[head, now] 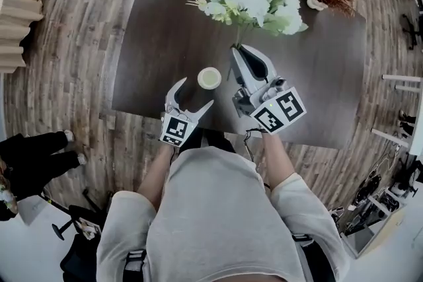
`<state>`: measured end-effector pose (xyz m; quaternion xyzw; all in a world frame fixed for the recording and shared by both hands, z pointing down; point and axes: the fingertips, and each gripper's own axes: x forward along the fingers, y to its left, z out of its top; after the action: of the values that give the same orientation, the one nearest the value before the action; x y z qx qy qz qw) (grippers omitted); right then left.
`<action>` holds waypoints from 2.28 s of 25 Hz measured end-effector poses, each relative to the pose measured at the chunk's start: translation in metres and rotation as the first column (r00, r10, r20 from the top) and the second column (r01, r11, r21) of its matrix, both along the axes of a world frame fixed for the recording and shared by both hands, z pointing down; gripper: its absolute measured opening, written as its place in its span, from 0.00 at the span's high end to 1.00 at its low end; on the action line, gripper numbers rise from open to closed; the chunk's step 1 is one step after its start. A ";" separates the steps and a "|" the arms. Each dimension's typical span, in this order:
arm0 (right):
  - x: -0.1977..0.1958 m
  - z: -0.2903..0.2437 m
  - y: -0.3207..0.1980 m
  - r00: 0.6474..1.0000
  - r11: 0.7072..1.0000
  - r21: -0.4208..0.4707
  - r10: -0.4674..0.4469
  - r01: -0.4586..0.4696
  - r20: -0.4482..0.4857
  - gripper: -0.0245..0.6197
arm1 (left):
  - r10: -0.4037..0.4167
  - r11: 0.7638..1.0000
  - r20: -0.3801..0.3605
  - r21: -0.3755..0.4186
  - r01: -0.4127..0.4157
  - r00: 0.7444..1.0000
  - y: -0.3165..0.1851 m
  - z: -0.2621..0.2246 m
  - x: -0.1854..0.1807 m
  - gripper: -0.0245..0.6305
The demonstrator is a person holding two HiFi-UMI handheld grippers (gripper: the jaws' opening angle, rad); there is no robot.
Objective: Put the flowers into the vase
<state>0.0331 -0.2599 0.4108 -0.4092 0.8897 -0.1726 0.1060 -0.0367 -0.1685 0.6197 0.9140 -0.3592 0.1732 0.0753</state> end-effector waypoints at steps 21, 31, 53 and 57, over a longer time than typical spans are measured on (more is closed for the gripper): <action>-0.008 -0.002 -0.006 0.999 0.996 0.080 -0.032 0.032 -0.001 0.93 | -0.024 0.993 -0.007 0.114 0.025 1.000 -0.046 -0.013 0.064 0.44; -0.015 0.033 0.041 0.993 0.998 0.058 0.010 -0.003 -0.120 0.93 | -0.036 0.992 -0.010 0.122 0.037 0.999 -0.029 -0.022 0.055 0.44; -0.021 0.104 0.073 0.923 0.998 0.056 0.059 -0.041 -0.379 0.61 | -0.030 0.992 0.008 0.122 0.029 1.000 -0.045 -0.018 0.056 0.44; -0.019 0.122 0.073 0.920 0.997 0.000 0.067 -0.073 -0.386 0.49 | -0.035 0.992 0.004 0.120 0.035 0.999 -0.043 -0.014 0.053 0.44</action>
<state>0.0136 -0.1867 0.5327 -0.4674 0.8767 -0.0915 -0.0680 0.0166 -0.2116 0.6061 0.9098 -0.3851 0.1530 0.0223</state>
